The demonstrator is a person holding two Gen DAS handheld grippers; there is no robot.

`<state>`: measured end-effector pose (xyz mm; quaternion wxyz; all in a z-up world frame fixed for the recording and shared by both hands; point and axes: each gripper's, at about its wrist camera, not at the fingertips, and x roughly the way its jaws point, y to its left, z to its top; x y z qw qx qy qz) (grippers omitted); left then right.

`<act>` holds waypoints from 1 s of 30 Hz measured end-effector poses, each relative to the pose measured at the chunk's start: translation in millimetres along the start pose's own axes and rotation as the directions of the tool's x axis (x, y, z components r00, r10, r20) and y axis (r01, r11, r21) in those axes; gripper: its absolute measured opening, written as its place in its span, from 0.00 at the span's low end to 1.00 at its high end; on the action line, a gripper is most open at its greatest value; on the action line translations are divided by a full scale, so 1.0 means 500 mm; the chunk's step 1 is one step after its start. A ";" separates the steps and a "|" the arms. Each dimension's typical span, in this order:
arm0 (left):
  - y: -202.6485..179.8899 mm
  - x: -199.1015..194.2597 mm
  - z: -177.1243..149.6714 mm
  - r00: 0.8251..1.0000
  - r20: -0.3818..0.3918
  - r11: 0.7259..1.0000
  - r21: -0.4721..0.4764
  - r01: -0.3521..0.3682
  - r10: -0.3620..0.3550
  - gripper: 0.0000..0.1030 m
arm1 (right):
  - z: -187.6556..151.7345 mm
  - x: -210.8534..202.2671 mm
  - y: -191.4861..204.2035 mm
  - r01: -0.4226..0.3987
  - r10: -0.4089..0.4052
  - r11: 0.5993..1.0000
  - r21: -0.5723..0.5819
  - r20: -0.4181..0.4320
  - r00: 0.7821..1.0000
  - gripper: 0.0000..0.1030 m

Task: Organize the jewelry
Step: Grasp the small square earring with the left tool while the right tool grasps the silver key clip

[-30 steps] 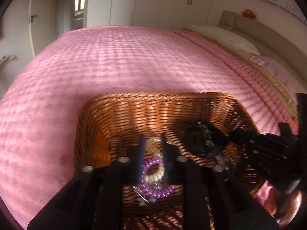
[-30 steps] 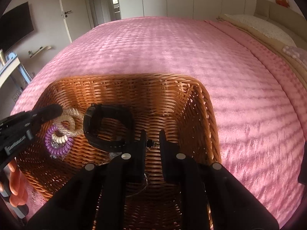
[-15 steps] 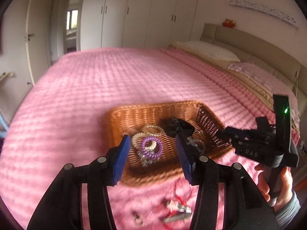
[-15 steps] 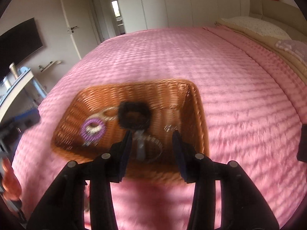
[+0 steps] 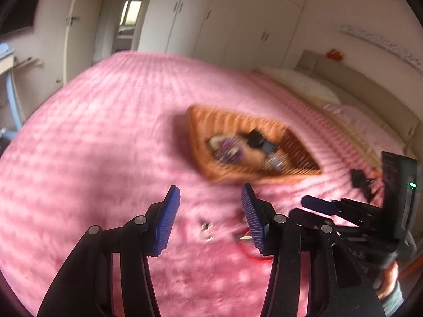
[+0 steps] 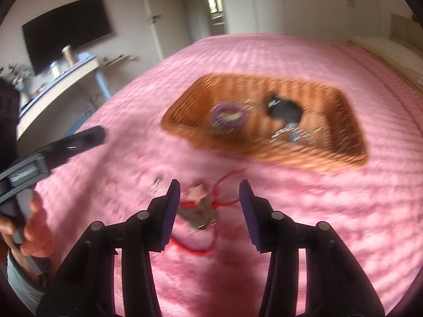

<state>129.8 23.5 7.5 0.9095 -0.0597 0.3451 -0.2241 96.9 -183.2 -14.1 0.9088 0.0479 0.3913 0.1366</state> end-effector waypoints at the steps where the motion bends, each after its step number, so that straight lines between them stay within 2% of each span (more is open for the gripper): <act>1: 0.005 0.019 -0.006 0.999 -0.023 1.000 -0.001 -0.026 0.026 0.44 | -0.007 0.013 0.005 -0.011 0.010 1.000 -0.007 -0.013 1.000 0.33; 4: 0.023 0.049 -0.021 0.998 -0.062 0.999 -0.012 -0.034 0.033 0.43 | -0.028 0.050 0.009 -0.042 0.041 0.999 -0.006 -0.056 0.998 0.28; 10: 0.041 0.109 -0.039 0.988 -0.145 0.998 -0.022 -0.057 0.053 0.40 | -0.037 0.066 0.017 -0.079 0.076 0.997 -0.019 -0.094 0.993 0.28; 14: 0.045 0.115 -0.044 0.986 -0.157 0.998 -0.021 -0.060 0.056 0.40 | -0.050 0.072 0.033 -0.061 0.054 0.997 -0.051 -0.123 0.991 0.28; 15: 0.045 0.116 -0.046 0.986 -0.159 0.998 -0.021 -0.061 0.057 0.40 | -0.052 0.071 0.038 -0.067 0.058 0.996 -0.060 -0.132 0.990 0.26; 16: 0.047 0.117 -0.047 0.985 -0.161 0.998 -0.022 -0.062 0.058 0.40 | -0.056 0.071 0.043 -0.089 0.079 0.994 -0.064 -0.147 0.986 0.20; 18: 0.044 0.118 -0.048 0.985 -0.164 0.998 -0.022 -0.060 0.056 0.40 | -0.062 0.071 0.050 -0.112 0.100 0.991 -0.067 -0.159 0.982 0.19; 19: 0.043 0.119 -0.048 0.985 -0.165 0.998 -0.021 -0.060 0.056 0.40 | -0.065 0.069 0.050 -0.086 0.074 0.994 -0.071 -0.153 0.985 0.19; 20: 0.042 0.121 -0.048 0.985 -0.166 0.998 -0.020 -0.061 0.056 0.40 | -0.064 0.070 0.049 -0.063 0.052 0.996 -0.069 -0.150 0.987 0.19; 24: 0.037 0.127 -0.049 0.983 -0.174 0.998 -0.006 -0.060 0.058 0.40 | -0.057 0.071 0.024 -0.078 0.076 0.997 -0.010 -0.139 0.987 0.19; 27: 0.036 0.135 -0.048 0.982 -0.182 0.999 -0.006 -0.051 0.049 0.40 | -0.054 0.077 0.015 -0.086 0.087 0.996 0.016 -0.145 0.986 0.19; 30: 0.048 0.141 -0.046 0.982 -0.190 0.999 -0.054 0.006 -0.016 0.40 | -0.050 0.084 0.024 -0.083 0.085 0.996 0.017 -0.150 0.985 0.19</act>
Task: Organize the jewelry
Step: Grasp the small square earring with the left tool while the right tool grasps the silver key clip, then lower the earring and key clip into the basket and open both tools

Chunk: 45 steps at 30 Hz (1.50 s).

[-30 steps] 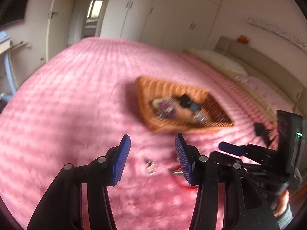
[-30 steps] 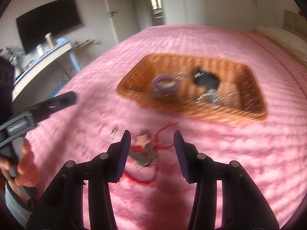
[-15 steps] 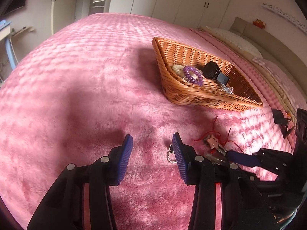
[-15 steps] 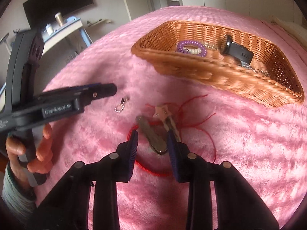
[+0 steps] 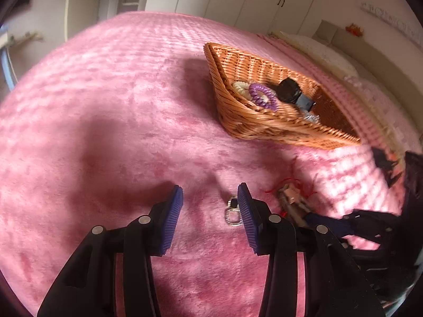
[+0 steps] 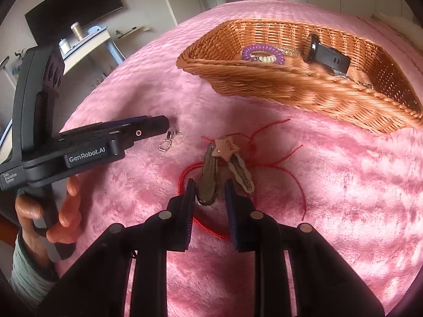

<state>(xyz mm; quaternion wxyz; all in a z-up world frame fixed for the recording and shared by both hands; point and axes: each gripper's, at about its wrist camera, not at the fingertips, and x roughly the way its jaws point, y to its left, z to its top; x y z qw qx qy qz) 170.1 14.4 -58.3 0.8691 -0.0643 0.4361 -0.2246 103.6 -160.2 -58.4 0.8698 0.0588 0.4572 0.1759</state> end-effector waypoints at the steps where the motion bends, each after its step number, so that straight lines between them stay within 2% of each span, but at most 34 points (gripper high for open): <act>1: 0.010 0.001 0.002 0.999 -0.005 0.999 -0.027 0.040 -0.040 0.40 | 0.001 0.005 0.005 0.013 -0.013 1.000 -0.004 -0.004 1.000 0.20; 4: 0.022 0.003 0.002 0.997 -0.004 0.995 -0.062 0.077 -0.078 0.39 | -0.002 0.014 0.019 0.063 -0.064 0.997 -0.033 -0.004 0.998 0.19; 6: 0.022 0.003 0.001 0.997 -0.005 0.996 -0.053 0.071 -0.071 0.39 | -0.004 0.016 0.029 0.091 -0.091 0.994 -0.054 0.005 0.996 0.16; 9: -0.004 0.008 -0.004 1.000 -0.010 1.000 0.016 0.016 -0.016 0.39 | -0.006 0.015 0.036 0.110 -0.108 0.991 -0.070 0.025 0.994 0.15; 12: -0.046 0.016 -0.012 0.997 -0.004 0.990 0.114 -0.079 0.080 0.39 | -0.006 0.009 0.026 0.098 -0.097 0.994 -0.054 0.028 0.995 0.15; 13: -0.057 0.020 -0.016 0.993 -0.001 0.983 0.145 -0.114 0.115 0.37 | -0.007 0.006 0.022 0.094 -0.093 0.994 -0.048 0.025 0.995 0.15; 15: -0.067 0.025 -0.020 0.990 -0.002 0.975 0.175 -0.140 0.142 0.23 | -0.009 -0.002 0.012 0.076 -0.075 0.997 -0.030 0.027 0.997 0.15; 16: -0.067 0.026 -0.020 0.990 0.000 0.973 0.180 -0.142 0.144 0.19 | -0.012 -0.006 0.010 0.073 -0.072 0.997 -0.024 0.030 0.997 0.15; 17: -0.069 0.025 -0.021 0.990 0.000 0.973 0.189 -0.136 0.139 0.10 | -0.012 -0.010 0.006 0.064 -0.064 0.998 -0.014 0.035 0.997 0.15; 22: -0.074 0.020 -0.024 0.990 0.015 0.971 0.195 -0.139 0.139 0.09 | -0.012 -0.025 -0.005 0.026 -0.027 1.000 0.007 0.060 0.998 0.15; 25: -0.073 0.007 -0.025 0.992 0.034 0.975 0.181 -0.125 0.121 0.09 | -0.012 -0.037 -0.008 0.008 -0.009 1.000 0.011 0.079 0.997 0.15; 30: -0.065 -0.033 -0.019 0.997 0.076 0.989 0.146 -0.016 0.005 0.09 | -0.014 -0.069 -0.022 -0.009 0.006 1.000 0.025 0.121 0.993 0.15; 32: -0.059 -0.054 -0.014 0.994 0.096 0.991 0.125 0.048 -0.060 0.09 | -0.015 -0.088 -0.035 -0.022 0.015 0.999 0.044 0.148 0.989 0.15; 37: -0.066 -0.099 0.000 0.976 0.157 0.985 0.106 0.136 -0.152 0.09 | -0.013 -0.144 -0.063 -0.015 -0.004 0.997 0.078 0.233 0.972 0.15; 41: -0.099 -0.130 0.014 0.969 0.196 0.981 0.148 0.122 -0.150 0.09 | 0.012 -0.200 -0.079 0.049 -0.073 0.995 0.082 0.315 0.946 0.15; 45: -0.132 -0.143 0.057 0.968 0.217 0.980 0.179 0.084 -0.123 0.09 | 0.065 -0.230 -0.096 0.088 -0.116 0.992 0.094 0.355 0.928 0.15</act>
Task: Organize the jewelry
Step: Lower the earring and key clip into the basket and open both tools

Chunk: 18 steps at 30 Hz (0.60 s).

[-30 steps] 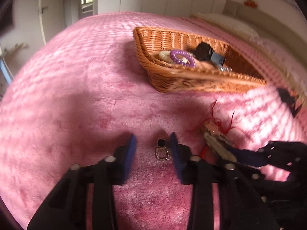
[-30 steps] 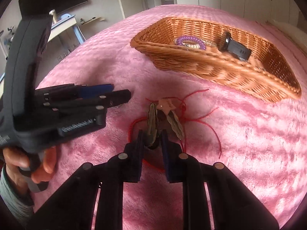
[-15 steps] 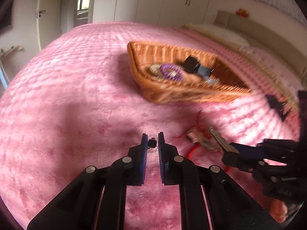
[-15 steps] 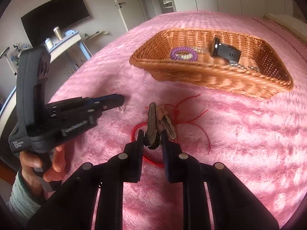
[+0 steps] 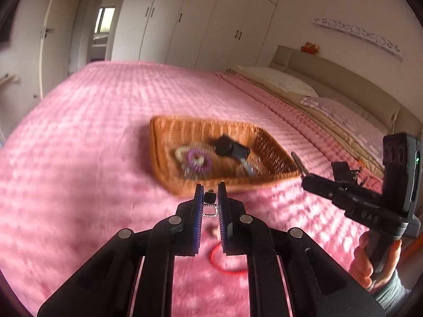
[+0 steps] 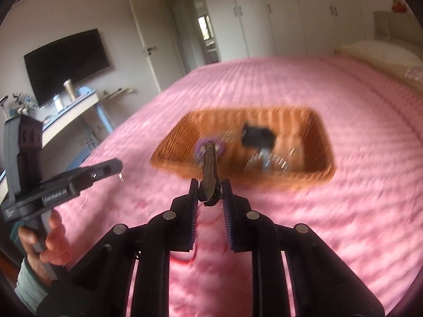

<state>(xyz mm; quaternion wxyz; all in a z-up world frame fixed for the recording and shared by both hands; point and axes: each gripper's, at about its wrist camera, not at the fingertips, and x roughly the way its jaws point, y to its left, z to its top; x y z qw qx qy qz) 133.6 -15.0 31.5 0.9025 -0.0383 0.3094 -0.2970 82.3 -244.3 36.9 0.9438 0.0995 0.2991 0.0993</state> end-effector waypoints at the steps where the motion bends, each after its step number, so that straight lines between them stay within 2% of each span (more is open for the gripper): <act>1: -0.006 0.006 0.019 1.000 0.006 1.000 0.003 -0.012 0.012 0.09 | 0.020 0.005 -0.002 0.010 -0.010 1.000 -0.008 0.006 1.000 0.15; 5: -0.015 0.052 0.083 0.999 0.021 0.999 -0.003 -0.040 0.040 0.09 | 0.085 0.047 -0.015 0.037 -0.037 0.999 -0.013 0.003 0.999 0.15; 10: 0.004 0.136 0.124 0.997 0.026 0.997 -0.023 -0.072 0.073 0.09 | 0.145 0.145 -0.037 0.044 -0.044 0.999 -0.010 -0.043 0.998 0.15; 14: 0.030 0.200 0.125 0.996 0.003 0.995 -0.033 -0.093 0.094 0.09 | 0.157 0.236 -0.032 0.067 -0.073 0.996 -0.063 -0.091 0.993 0.15; 18: 0.045 0.229 0.106 0.992 -0.006 0.992 -0.013 -0.126 0.125 0.09 | 0.151 0.297 -0.031 0.076 -0.088 0.992 -0.096 -0.122 0.989 0.15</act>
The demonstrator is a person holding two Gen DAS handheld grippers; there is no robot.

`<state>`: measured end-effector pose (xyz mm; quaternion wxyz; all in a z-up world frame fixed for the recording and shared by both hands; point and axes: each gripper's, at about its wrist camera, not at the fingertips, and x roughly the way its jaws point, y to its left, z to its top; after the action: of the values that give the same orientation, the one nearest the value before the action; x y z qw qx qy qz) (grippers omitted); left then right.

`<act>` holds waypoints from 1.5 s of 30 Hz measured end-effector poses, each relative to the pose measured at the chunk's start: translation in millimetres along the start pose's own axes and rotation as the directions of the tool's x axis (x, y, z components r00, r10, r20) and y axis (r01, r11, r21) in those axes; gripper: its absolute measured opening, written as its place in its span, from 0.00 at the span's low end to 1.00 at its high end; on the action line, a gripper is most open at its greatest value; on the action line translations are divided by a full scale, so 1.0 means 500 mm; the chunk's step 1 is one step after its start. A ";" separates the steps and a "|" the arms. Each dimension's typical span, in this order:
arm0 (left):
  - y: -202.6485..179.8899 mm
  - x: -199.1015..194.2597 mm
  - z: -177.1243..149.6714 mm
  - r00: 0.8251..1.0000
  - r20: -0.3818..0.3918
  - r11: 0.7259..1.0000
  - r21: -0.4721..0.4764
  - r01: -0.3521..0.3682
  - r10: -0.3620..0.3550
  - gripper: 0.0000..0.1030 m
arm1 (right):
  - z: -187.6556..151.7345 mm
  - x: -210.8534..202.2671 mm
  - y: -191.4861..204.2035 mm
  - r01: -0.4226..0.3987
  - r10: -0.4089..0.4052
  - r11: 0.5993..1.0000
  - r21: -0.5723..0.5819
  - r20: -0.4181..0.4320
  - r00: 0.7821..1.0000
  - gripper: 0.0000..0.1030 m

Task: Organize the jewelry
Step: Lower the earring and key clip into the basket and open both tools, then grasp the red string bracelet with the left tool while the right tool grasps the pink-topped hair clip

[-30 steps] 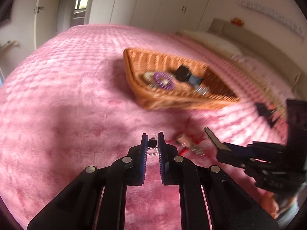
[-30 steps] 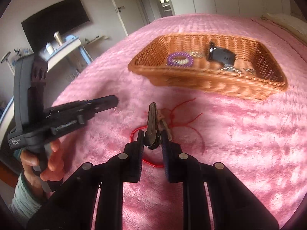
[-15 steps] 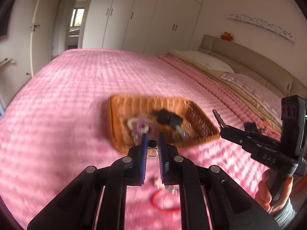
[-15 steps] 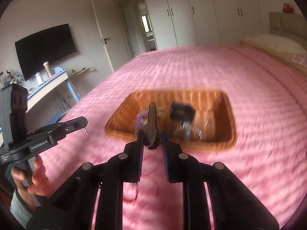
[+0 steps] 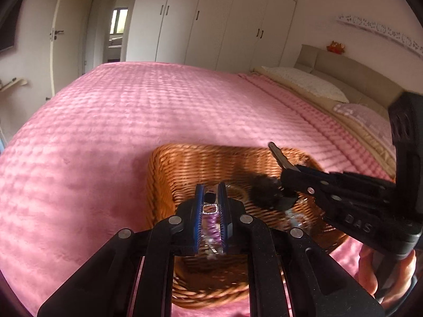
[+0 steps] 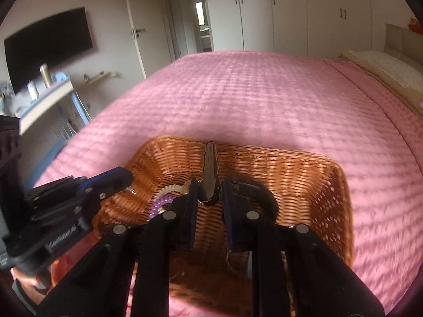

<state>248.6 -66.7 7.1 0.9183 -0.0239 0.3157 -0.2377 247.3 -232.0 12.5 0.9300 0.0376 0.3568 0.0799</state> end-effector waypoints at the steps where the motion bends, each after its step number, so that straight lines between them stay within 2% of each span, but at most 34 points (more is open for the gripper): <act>1: 0.002 0.004 -0.002 1.000 -0.002 1.000 0.011 -0.010 0.010 0.09 | -0.001 0.014 0.000 -0.004 0.004 1.000 0.004 -0.009 1.000 0.15; 6: 0.023 0.029 -0.007 1.000 -0.031 1.000 0.002 -0.006 0.006 0.09 | -0.006 0.055 0.001 -0.018 0.019 0.999 0.026 -0.037 0.999 0.15; 13: 0.031 0.036 -0.011 0.999 -0.044 1.000 -0.020 0.009 -0.010 0.10 | -0.009 0.045 0.004 -0.028 0.029 0.999 0.022 -0.036 0.999 0.16; 14: 0.032 0.029 -0.010 0.999 -0.037 1.000 -0.025 0.016 -0.017 0.14 | -0.010 0.041 0.004 -0.031 0.031 0.999 0.020 -0.035 0.999 0.16; 15: 0.033 0.024 -0.009 0.999 -0.032 0.999 -0.029 0.023 -0.024 0.22 | -0.010 0.038 0.003 -0.029 0.030 0.999 0.021 -0.036 0.999 0.16; 17: 0.032 0.006 -0.006 0.999 -0.006 0.999 -0.037 0.034 -0.034 0.28 | -0.015 0.027 -0.001 -0.035 0.036 0.999 0.030 -0.034 0.999 0.17; 27: -0.020 -0.106 -0.024 0.997 0.032 0.997 0.007 0.073 -0.073 0.30 | -0.070 -0.082 0.013 -0.098 0.099 0.994 0.056 -0.017 0.995 0.17; 29: -0.030 -0.137 -0.044 0.997 0.037 0.998 0.028 0.061 -0.062 0.30 | -0.092 -0.105 0.019 -0.117 0.118 0.991 0.059 -0.011 0.993 0.21; 31: -0.036 -0.167 -0.070 0.998 0.049 0.998 0.044 0.035 -0.037 0.30 | -0.124 -0.122 0.026 -0.134 0.135 0.988 0.073 -0.005 0.991 0.34; 36: -0.026 -0.197 -0.132 1.000 -0.019 1.000 0.008 0.013 -0.013 0.30 | -0.200 -0.133 0.042 -0.178 0.182 0.979 0.099 -0.037 0.983 0.36; 41: -0.009 -0.198 -0.205 0.995 -0.101 0.999 -0.037 0.010 -0.014 0.29 | -0.233 -0.130 0.070 -0.221 0.224 0.973 0.063 -0.046 0.973 0.36; 42: -0.008 -0.191 -0.217 0.993 -0.121 0.999 -0.037 0.007 -0.012 0.28 | -0.237 -0.122 0.073 -0.232 0.235 0.971 0.054 -0.057 0.970 0.34; 43: -0.008 -0.182 -0.228 0.990 -0.140 0.999 -0.034 0.001 -0.006 0.28 | -0.244 -0.113 0.077 -0.247 0.249 0.968 0.043 -0.069 0.966 0.28; 45: -0.012 -0.169 -0.240 0.987 -0.161 0.999 -0.032 -0.007 0.001 0.23 | -0.253 -0.097 0.085 -0.256 0.258 0.966 0.031 -0.100 0.961 0.27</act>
<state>117.1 -21.1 -39.8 0.8898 -0.0190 0.3928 -0.2318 121.8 -197.3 -44.4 0.8917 0.0876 0.3972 0.1983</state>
